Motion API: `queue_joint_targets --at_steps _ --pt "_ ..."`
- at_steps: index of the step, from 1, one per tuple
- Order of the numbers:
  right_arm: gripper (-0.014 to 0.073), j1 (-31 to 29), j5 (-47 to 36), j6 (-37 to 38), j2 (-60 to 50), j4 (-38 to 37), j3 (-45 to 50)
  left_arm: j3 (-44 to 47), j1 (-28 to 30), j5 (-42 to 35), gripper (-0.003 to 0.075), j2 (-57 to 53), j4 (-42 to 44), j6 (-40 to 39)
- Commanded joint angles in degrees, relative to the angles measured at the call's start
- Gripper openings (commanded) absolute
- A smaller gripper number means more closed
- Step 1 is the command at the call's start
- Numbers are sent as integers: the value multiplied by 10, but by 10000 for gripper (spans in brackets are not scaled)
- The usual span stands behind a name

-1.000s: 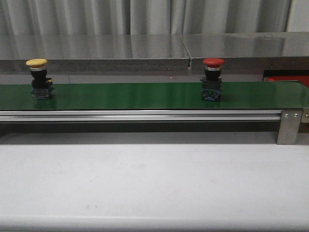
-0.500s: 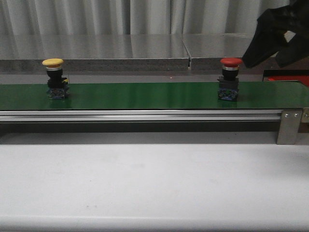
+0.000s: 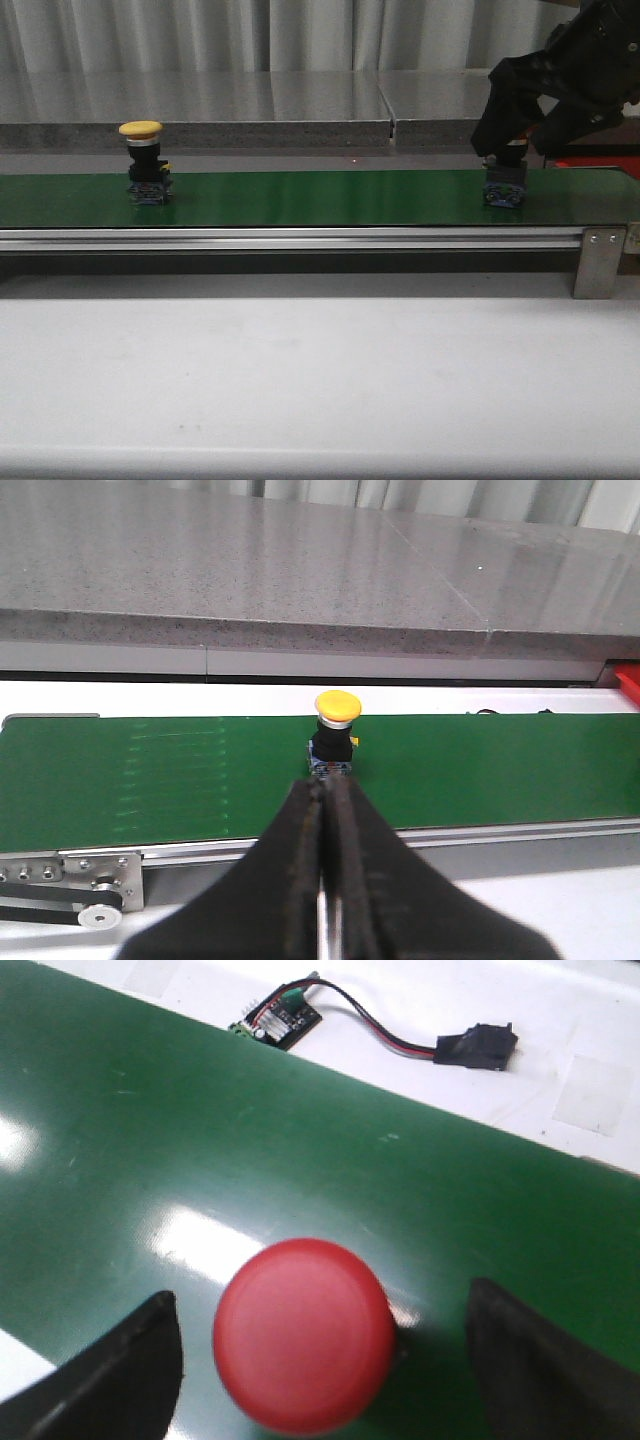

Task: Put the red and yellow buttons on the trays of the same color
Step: 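Lower the right gripper onto the red button riding the belt and grasp, then lift the red button into the red tray and open the right gripper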

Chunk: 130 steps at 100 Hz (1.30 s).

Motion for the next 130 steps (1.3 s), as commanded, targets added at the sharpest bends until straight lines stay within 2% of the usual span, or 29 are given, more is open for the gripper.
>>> queue_joint_targets --at_steps 1,5,15,23,41,62,88,110,130 --pt "498 0 -18 -9 -12 17 -24 -16 -3 -38 -19 1 -12 0" --pt "442 0 -18 -9 -9 17 -24 -16 -3 -38 -19 1 -12 0" --pt "237 0 -14 -9 -8 17 -26 -16 -3 -38 -19 1 -12 0" --pt "153 -2 -5 -9 -12 17 -35 -16 -3 -38 -19 1 -12 0" --pt "148 -23 30 4 -16 16 -93 -16 -3 -38 -19 1 -12 0" --pt "148 -100 40 13 1 -5 -189 -16 -3 -38 -19 1 -12 0" --pt "148 -186 63 13 94 -9 -338 -16 -3 -38 -19 1 -12 0" --pt "148 -203 67 13 182 -17 -423 -16 -3 -38 -19 1 -12 0" --pt "148 -203 61 13 240 -37 -447 -16 -3 -38 -19 1 -12 0"
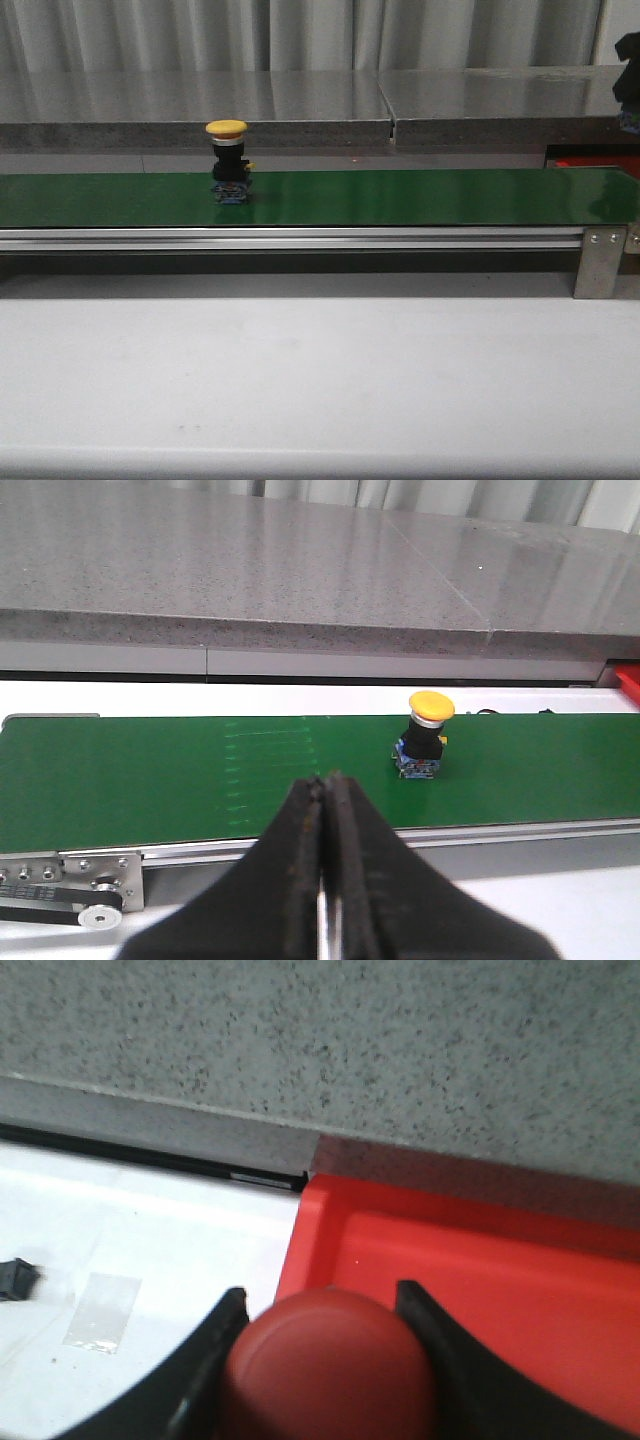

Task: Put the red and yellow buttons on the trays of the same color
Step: 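Lift the red button into the red tray and open the right gripper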

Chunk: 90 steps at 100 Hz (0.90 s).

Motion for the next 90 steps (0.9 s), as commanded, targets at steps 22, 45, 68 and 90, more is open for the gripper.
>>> queue_joint_targets --at_steps 22,45,68,90 --pt "148 -4 -45 -2 24 8 -26 -16 -3 -38 -19 1 -12 -1" --pt "148 -4 -55 -2 47 7 -26 -16 -3 -38 -19 1 -12 -1" --pt "173 -4 -45 -2 57 9 -26 -16 -3 -38 -19 1 -12 -1" --pt "522 -4 -38 -2 52 12 -44 -16 -3 -38 -19 1 -12 -1"
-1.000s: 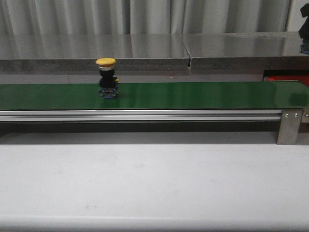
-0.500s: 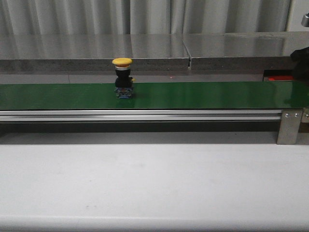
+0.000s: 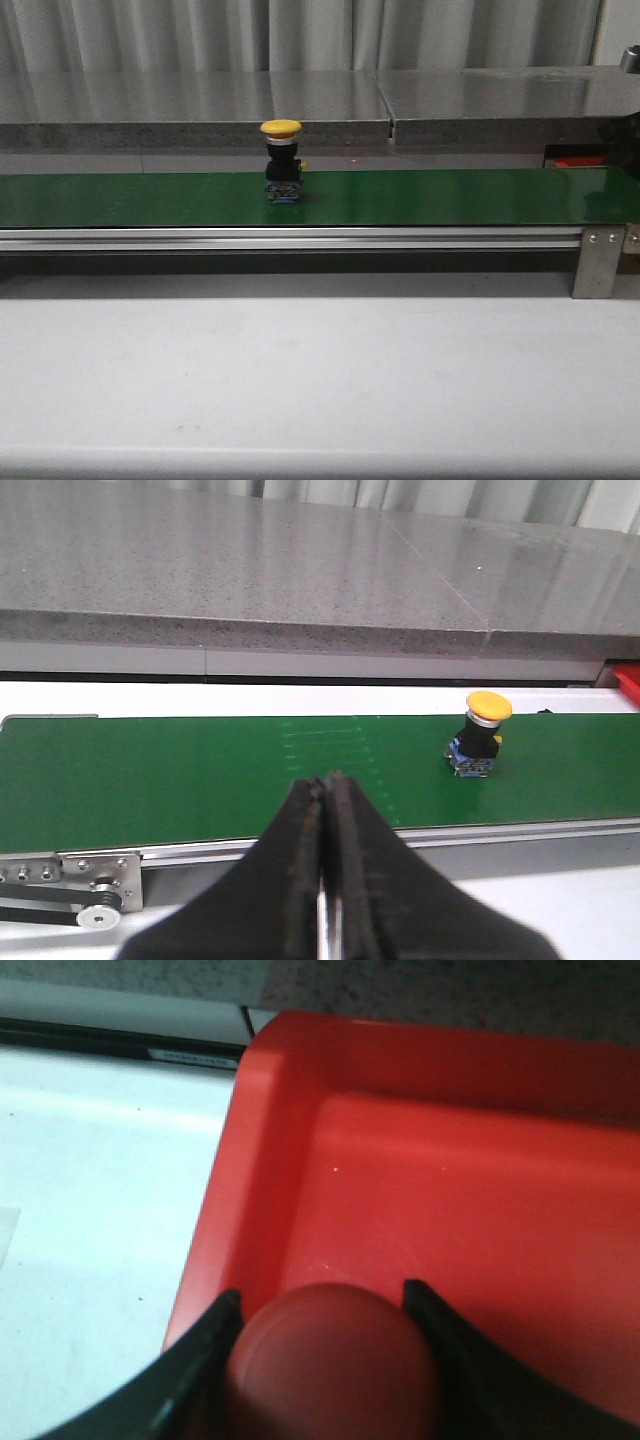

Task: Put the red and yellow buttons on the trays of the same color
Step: 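Lift the red button into the red tray and open the right gripper, then move the right gripper to the yellow button on the belt and grasp it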

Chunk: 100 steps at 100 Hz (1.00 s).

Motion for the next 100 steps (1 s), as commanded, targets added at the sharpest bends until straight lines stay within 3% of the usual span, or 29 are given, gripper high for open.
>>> queue_joint_targets --at_steps 1,10,68,100 --pt "531 -4 -14 -2 -46 17 -28 -16 -3 -38 -19 1 -12 -1" --pt "589 -5 -10 -2 -56 17 -37 -16 -3 -38 -19 1 -12 -1" --pt "586 -3 131 53 -209 13 -63 -16 -3 -38 -19 1 -12 -1" --pt "584 59 116 117 -335 -98 26 -16 -3 -38 -19 1 -12 -1"
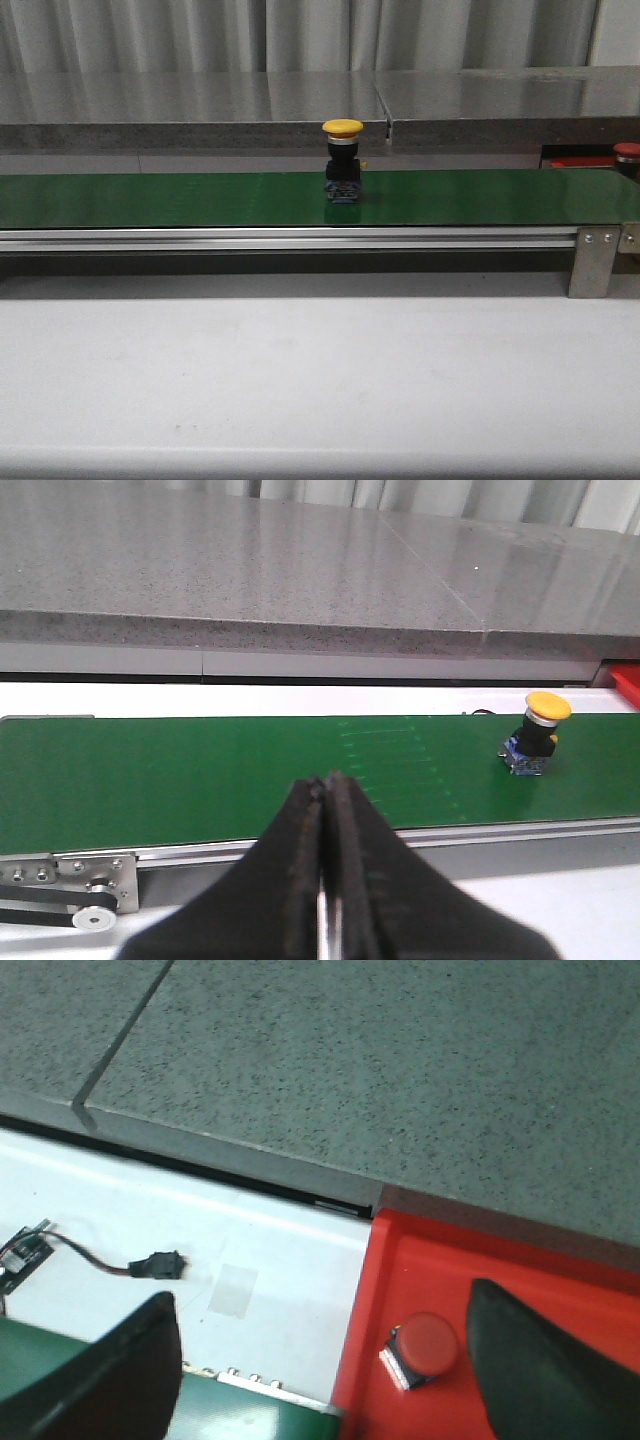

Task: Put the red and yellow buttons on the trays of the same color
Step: 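Move the right gripper to the yellow button on the belt and grasp it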

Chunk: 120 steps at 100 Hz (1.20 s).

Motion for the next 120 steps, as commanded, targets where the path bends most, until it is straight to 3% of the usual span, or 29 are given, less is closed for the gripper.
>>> queue_joint_targets --at_steps 1,35,63,84,120 --pt "584 19 -33 13 -75 -13 23 -16 -3 -38 -19 1 -12 -1" --pt "584 62 -116 10 -236 -22 268 -16 -3 -38 -19 1 -12 -1" --pt "584 88 -143 -8 -294 -22 442 -16 -3 -38 -19 1 -12 -1" --pt "584 117 -152 -54 -289 -22 494 -16 -3 -38 -19 1 -12 -1" --pt "584 176 -198 -83 -238 -19 493 -16 -3 -38 -19 1 -12 -1"
